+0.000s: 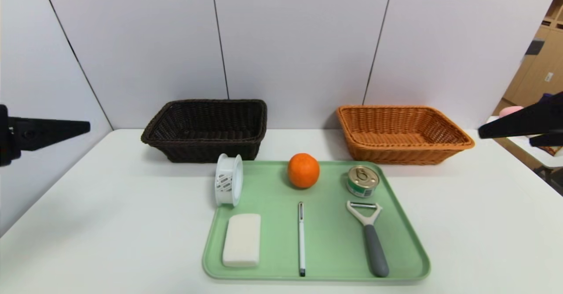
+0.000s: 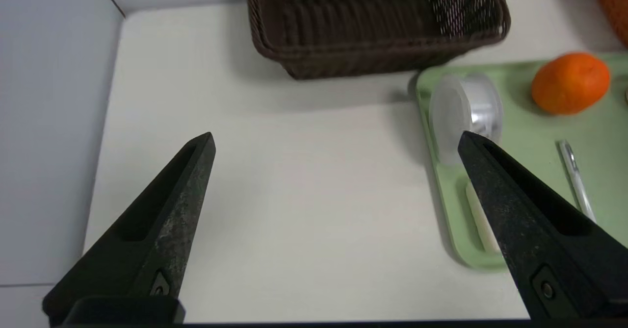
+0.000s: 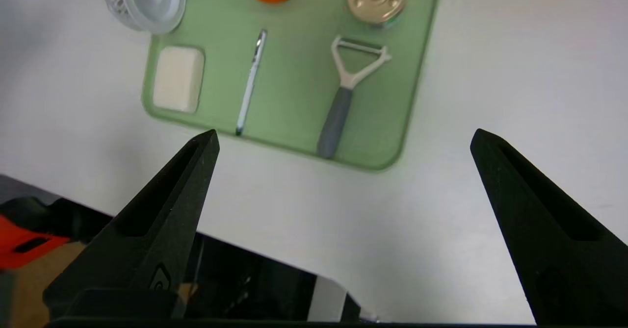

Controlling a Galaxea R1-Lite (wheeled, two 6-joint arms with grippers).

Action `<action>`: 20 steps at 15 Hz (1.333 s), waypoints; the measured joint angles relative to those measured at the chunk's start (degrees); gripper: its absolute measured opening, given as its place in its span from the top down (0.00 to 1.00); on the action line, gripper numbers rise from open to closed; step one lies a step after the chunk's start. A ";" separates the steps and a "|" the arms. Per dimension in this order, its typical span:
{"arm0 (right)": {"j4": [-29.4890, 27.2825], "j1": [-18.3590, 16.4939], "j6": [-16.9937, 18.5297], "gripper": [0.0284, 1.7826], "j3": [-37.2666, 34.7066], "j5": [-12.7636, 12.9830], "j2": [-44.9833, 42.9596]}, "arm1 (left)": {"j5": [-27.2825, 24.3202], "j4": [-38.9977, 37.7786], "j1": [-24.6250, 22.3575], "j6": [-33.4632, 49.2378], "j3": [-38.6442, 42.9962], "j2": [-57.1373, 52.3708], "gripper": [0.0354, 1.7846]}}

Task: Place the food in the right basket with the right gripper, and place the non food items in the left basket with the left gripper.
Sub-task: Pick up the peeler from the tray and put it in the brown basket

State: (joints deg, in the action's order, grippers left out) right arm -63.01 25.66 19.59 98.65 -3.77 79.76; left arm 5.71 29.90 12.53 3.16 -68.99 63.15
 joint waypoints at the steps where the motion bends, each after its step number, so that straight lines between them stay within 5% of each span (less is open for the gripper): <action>1: -1.93 3.02 3.21 0.01 1.88 0.68 2.78 | 0.11 1.40 1.99 1.05 -0.28 0.99 0.02; 6: -11.70 14.19 13.26 0.01 7.45 4.01 15.77 | 0.10 -1.00 7.08 4.58 2.91 3.74 0.02; 9: -13.80 17.47 17.48 0.01 9.13 4.69 23.13 | -0.01 -0.94 8.13 8.17 3.17 4.82 0.02; 14: -16.34 17.40 17.94 0.01 9.31 3.99 32.44 | -0.04 -1.16 8.30 8.30 3.39 5.40 0.02; 20: -15.68 13.51 14.01 0.01 4.66 1.71 35.58 | -0.74 -1.16 8.33 8.24 3.25 5.32 0.02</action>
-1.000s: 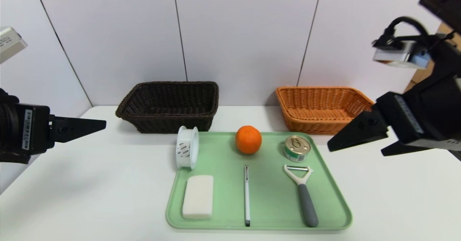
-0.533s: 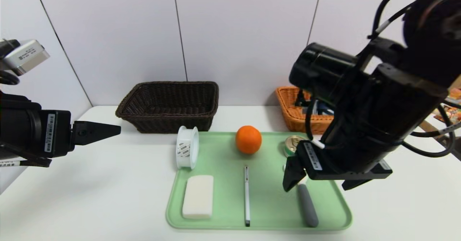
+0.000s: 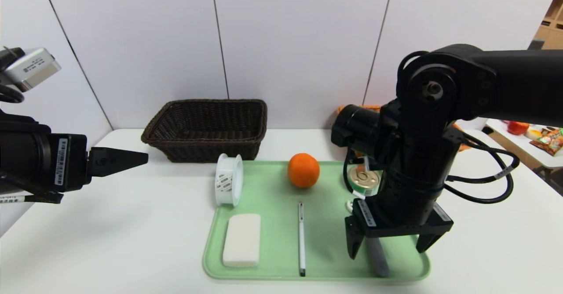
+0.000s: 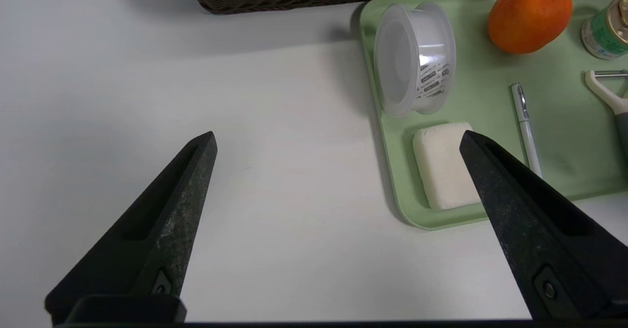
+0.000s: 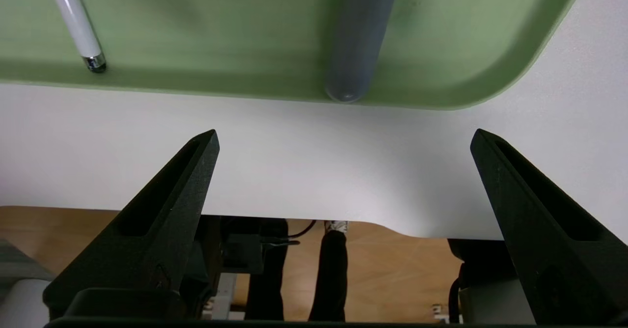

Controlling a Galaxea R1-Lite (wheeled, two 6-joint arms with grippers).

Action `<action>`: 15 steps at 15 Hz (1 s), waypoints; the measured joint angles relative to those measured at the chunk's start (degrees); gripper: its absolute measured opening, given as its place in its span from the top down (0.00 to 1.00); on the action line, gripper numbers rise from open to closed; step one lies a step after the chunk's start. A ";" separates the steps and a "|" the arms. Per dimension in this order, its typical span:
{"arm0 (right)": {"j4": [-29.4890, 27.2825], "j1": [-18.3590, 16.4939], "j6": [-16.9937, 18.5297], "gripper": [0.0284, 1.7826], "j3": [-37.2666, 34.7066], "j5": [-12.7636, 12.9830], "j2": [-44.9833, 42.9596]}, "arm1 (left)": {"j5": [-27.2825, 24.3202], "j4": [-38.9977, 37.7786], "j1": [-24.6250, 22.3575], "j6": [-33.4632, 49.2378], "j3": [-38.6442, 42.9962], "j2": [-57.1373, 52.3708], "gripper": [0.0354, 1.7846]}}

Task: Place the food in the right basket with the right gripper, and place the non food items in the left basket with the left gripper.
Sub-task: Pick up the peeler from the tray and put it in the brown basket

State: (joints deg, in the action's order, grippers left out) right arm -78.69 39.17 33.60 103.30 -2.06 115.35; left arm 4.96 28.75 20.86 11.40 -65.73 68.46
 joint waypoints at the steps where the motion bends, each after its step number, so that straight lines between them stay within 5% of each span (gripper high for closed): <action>1: 0.79 -0.67 -0.22 0.01 -0.55 -1.10 0.17 | -0.78 0.00 0.04 0.01 -0.09 0.00 0.02; 5: 7.39 -1.52 0.41 0.01 -5.07 -1.60 0.78 | -1.16 0.16 0.06 0.06 -0.17 0.04 0.02; 15: 12.35 -3.21 2.34 0.01 -8.09 -1.44 2.51 | -1.33 0.00 0.06 0.01 -0.20 1.05 0.02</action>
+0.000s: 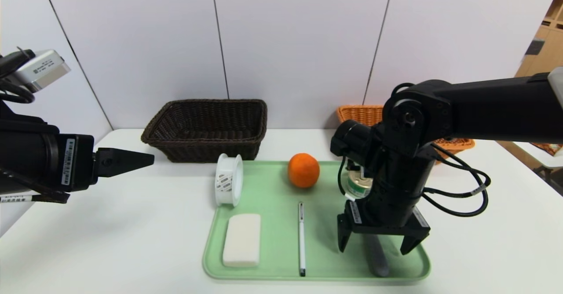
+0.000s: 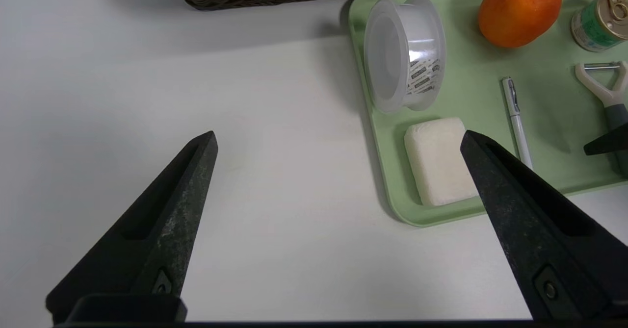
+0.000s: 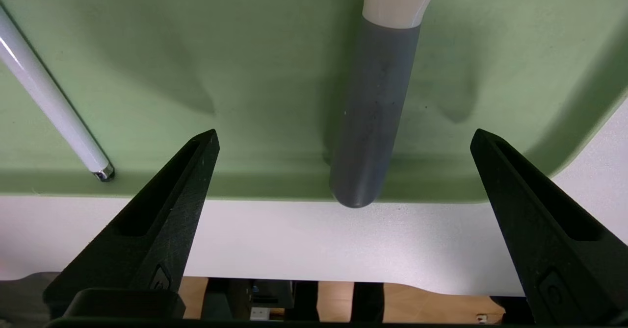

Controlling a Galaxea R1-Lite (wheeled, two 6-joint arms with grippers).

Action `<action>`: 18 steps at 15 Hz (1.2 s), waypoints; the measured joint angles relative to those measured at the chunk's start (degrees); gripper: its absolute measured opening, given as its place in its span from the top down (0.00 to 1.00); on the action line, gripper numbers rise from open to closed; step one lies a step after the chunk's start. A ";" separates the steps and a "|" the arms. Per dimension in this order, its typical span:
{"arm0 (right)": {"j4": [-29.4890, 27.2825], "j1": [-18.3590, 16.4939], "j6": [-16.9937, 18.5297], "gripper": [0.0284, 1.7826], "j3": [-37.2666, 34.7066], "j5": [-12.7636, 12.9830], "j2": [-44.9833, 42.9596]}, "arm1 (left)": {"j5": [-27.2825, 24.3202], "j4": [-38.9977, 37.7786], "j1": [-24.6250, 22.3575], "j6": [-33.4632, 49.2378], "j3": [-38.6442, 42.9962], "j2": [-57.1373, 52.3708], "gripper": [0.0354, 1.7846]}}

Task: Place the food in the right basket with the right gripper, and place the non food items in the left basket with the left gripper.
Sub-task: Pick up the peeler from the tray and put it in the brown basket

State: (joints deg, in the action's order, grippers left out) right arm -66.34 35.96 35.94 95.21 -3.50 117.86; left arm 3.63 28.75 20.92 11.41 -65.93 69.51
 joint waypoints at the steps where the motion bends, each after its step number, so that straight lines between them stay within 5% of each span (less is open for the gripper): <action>1: 0.00 0.06 -0.02 0.01 0.00 0.00 0.30 | 0.02 0.00 -0.02 0.00 0.00 0.09 0.02; 9: 0.00 0.04 -0.02 0.01 -0.01 0.22 1.74 | -0.22 0.00 0.00 0.00 0.05 0.50 0.02; 16: -0.11 0.04 0.06 0.54 -0.50 -0.29 2.15 | -1.02 0.00 -0.09 0.05 0.09 0.55 0.02; 18: 0.05 0.02 0.17 0.85 -0.74 -0.40 2.01 | -1.02 0.00 -0.09 0.07 0.09 0.46 0.02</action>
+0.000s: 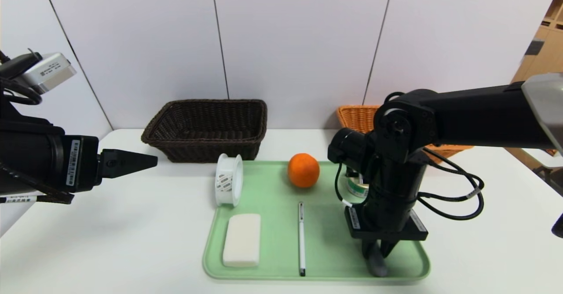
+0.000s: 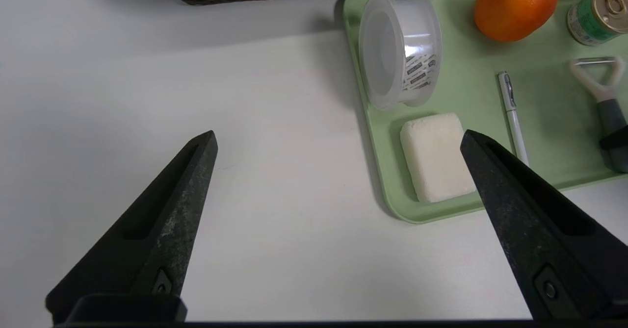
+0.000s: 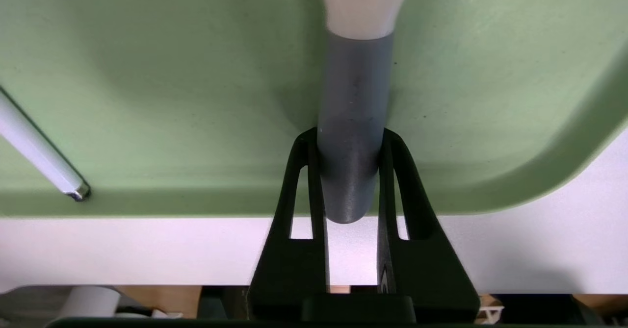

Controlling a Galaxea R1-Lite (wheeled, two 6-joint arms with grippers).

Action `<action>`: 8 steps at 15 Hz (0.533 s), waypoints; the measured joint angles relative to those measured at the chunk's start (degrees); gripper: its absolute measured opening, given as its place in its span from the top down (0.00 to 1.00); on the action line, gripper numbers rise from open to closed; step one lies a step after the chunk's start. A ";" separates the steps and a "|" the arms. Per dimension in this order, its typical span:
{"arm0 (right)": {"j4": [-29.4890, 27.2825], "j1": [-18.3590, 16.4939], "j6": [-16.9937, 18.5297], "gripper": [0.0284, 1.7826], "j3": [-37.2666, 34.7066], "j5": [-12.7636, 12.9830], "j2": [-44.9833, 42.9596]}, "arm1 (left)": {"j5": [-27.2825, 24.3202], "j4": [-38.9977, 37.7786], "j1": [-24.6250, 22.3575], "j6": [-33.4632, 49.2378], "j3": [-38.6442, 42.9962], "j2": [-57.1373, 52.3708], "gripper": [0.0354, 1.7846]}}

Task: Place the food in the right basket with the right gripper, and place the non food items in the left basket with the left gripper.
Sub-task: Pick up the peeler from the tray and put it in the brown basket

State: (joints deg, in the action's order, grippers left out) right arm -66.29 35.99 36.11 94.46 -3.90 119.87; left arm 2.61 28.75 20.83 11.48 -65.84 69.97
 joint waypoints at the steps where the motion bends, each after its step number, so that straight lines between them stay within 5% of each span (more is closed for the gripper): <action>1: 0.04 0.00 -0.04 0.85 -0.21 -0.01 -0.11 | -0.02 0.00 -0.05 0.01 0.00 -0.02 0.02; 5: 0.04 0.17 -0.01 0.85 -0.54 -0.43 -0.83 | -0.05 0.00 -0.09 0.41 0.00 -0.10 0.02; 8: -0.02 0.56 -0.01 0.85 -0.34 -3.27 -2.04 | -0.18 0.00 -0.06 0.91 0.00 -0.10 0.02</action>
State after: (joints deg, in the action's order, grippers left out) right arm -66.32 36.55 36.10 94.12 -7.17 117.83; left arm 2.43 28.75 20.77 12.40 -65.84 69.88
